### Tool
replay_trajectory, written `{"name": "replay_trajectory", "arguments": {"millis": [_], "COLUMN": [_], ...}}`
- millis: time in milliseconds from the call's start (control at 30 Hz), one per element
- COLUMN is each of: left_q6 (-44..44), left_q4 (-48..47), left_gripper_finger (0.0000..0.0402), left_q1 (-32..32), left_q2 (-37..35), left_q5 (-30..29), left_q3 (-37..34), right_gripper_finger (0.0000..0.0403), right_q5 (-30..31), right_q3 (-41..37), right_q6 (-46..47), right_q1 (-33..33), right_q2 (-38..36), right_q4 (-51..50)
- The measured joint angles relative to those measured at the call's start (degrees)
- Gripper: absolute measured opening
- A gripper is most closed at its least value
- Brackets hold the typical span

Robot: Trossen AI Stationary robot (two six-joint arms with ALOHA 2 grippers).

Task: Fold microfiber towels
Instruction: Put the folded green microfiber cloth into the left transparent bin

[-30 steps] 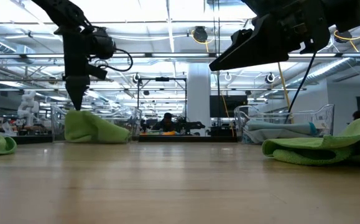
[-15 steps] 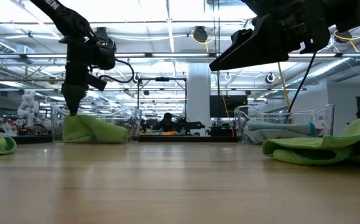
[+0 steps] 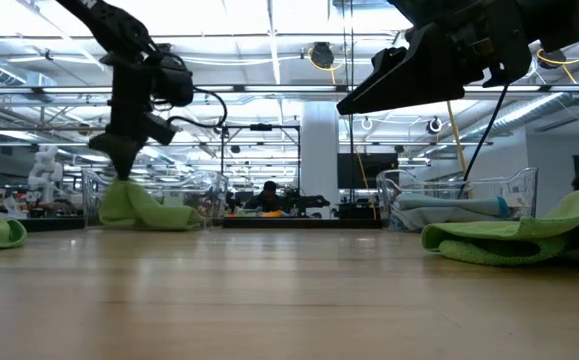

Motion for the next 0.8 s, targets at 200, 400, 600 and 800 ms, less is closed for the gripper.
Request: {"name": "replay_trajectory", "arguments": {"millis": [200,400,600,800], "left_q6": [-3.69,-10.32,-13.97,-17.64], "left_q4": [-2.77,-3.7,-2.39,-1.03], "left_gripper_finger": [0.007,0.0139,0.0151,0.0101], "left_q1": [-0.01,0.12,3.5,11.62], "left_q2": [0.0,0.03,-0.38,2.39], "left_q5": [0.3,0.0,9.89,20.46], "left_q3": [0.0,2.81,9.22,9.64], "right_gripper_finger": [0.0192,0.0192,0.0192,0.0192], "right_q5": [0.0,0.0,0.0,0.0], "right_q3": [0.0,0.0,0.0,0.0], "right_q6": [-0.07,-0.02,-0.02,0.0], "right_q1": [0.0,0.0,0.0,-0.07], "right_q2": [0.0,0.0,0.0,0.0], "right_q4": [0.11,0.17,0.22,0.72]}}
